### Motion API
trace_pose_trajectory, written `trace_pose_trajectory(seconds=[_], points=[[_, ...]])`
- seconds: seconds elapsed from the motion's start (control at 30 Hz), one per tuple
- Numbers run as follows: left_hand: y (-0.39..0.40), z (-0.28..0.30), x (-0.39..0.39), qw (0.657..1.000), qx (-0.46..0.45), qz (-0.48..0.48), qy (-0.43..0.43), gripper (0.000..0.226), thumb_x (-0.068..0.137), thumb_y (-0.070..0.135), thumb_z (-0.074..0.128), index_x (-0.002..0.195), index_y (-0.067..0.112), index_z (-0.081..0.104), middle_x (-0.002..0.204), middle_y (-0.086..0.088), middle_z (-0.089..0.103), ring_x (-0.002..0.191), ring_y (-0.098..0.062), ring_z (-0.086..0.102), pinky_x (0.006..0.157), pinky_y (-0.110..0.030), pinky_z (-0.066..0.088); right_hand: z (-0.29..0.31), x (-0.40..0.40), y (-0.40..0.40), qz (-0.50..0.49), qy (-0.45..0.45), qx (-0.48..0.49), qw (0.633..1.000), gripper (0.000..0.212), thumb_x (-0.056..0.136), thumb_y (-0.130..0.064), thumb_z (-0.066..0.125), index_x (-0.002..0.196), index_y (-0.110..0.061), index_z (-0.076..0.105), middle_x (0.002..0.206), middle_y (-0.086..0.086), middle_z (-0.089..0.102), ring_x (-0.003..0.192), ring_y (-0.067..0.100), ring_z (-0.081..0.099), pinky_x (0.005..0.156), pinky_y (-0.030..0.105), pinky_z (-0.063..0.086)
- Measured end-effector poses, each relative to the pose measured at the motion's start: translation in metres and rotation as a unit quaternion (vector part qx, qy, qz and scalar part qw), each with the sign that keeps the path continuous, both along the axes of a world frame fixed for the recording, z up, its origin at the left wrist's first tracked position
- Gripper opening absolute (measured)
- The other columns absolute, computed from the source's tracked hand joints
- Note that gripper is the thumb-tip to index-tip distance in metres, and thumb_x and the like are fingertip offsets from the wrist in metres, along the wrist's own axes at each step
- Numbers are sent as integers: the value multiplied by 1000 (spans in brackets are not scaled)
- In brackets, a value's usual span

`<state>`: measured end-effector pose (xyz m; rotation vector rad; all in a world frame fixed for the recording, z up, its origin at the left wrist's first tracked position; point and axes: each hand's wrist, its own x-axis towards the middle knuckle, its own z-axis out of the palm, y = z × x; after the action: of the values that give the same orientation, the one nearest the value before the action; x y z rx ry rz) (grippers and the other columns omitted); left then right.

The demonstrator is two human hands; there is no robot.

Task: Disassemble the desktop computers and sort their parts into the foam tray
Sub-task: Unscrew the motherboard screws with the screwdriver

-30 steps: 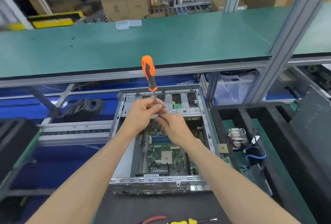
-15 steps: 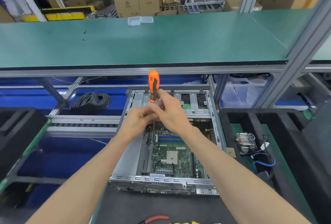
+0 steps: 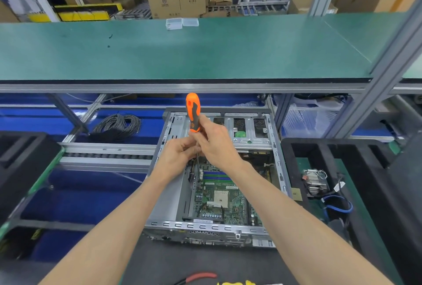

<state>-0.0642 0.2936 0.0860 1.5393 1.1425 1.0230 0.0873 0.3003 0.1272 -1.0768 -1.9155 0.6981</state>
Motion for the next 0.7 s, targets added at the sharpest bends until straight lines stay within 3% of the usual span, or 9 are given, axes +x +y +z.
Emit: trace_pose_trajectory(seconds=[0.4,0.7], points=[[1,0,-1,1000,3,-5,-16,36,98,8,60,102,40,77,102,0,78,99,-20,74,87,-31,59,1,-1,-1,-9,2,10,1000,4,100,-21,55,98,-20,51,71,-4,57,68,18,55,66,37,45],[-1,-1,0,1000,13,-4,-13,30,95,15,62,99,41,76,99,1,78,97,-19,74,85,-27,59,-1,-1,-2,-9,4,12,1000,6,100,-19,55,97,-19,49,70,-3,57,68,21,54,66,42,45]])
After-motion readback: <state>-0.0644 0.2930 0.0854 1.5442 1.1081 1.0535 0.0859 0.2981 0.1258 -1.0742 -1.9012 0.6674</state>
